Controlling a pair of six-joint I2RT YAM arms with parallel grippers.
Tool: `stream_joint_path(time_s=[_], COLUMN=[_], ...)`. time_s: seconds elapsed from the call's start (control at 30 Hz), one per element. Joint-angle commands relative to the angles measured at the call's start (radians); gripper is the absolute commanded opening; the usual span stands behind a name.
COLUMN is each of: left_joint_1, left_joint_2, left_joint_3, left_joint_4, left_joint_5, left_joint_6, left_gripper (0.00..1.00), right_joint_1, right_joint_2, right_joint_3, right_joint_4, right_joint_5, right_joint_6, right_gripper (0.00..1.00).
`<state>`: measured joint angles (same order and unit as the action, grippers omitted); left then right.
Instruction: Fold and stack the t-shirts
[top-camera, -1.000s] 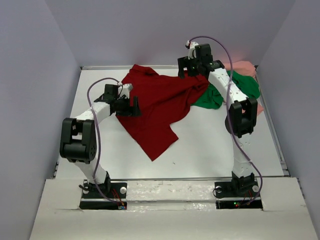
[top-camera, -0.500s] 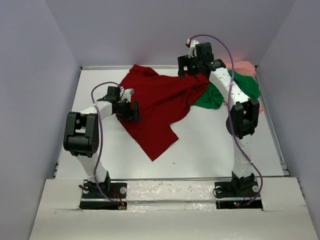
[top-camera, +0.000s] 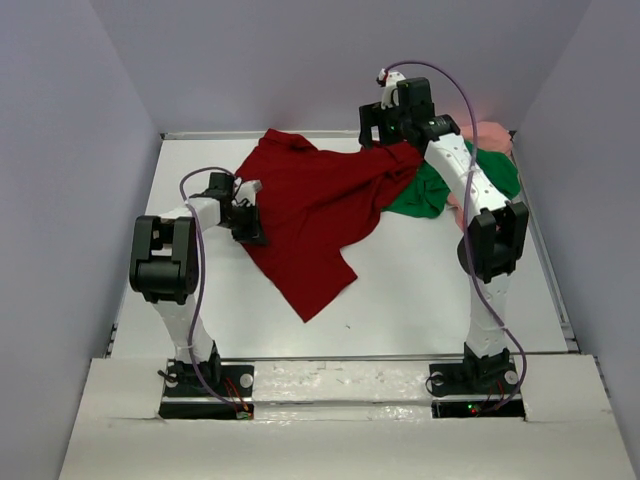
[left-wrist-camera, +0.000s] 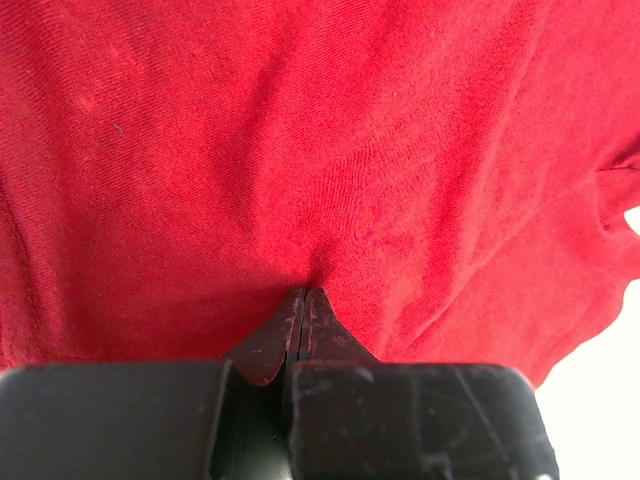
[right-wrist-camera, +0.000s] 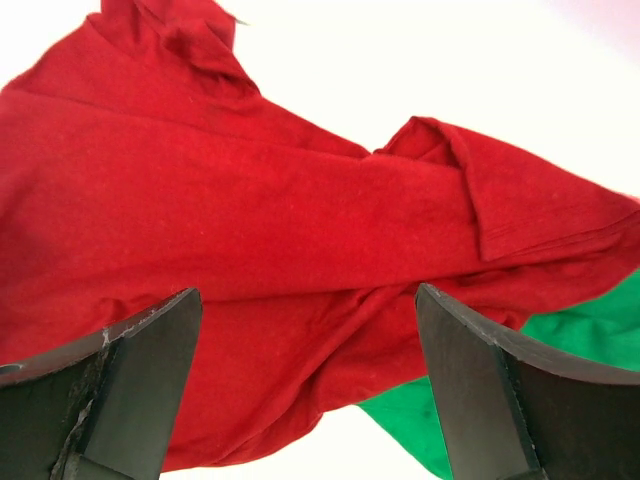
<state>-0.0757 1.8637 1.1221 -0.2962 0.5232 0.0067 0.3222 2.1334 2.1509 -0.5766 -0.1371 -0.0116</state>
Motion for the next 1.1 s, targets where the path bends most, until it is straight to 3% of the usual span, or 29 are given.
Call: stream_joint_path(time_s=[0.0, 0.83, 1.07], left_joint_1=[0.034, 0.471, 0.565], left_joint_2=[0.097, -0.063, -0.066], left_joint_3=[-0.022, 0.084, 0.140], left_joint_4=[-0.083, -0.261, -0.268], left_joint_5=[-0.113, -0.279, -0.224], left_joint_6=[0.055, 0.285, 0.328], left_gripper=[0.00, 0.00, 0.00], right_joint_1=[0.006, 0.006, 0.006], right_joint_2=[-0.105, -0.139, -0.089], right_joint_3=[-0.005, -0.029, -0.074], right_joint_4=[0.012, 0.012, -0.003], right_joint_5=[0.014, -0.007, -0.058], right_joint_6=[-0.014, 0.009, 0.055], right_gripper=[0.92, 0.92, 0.92])
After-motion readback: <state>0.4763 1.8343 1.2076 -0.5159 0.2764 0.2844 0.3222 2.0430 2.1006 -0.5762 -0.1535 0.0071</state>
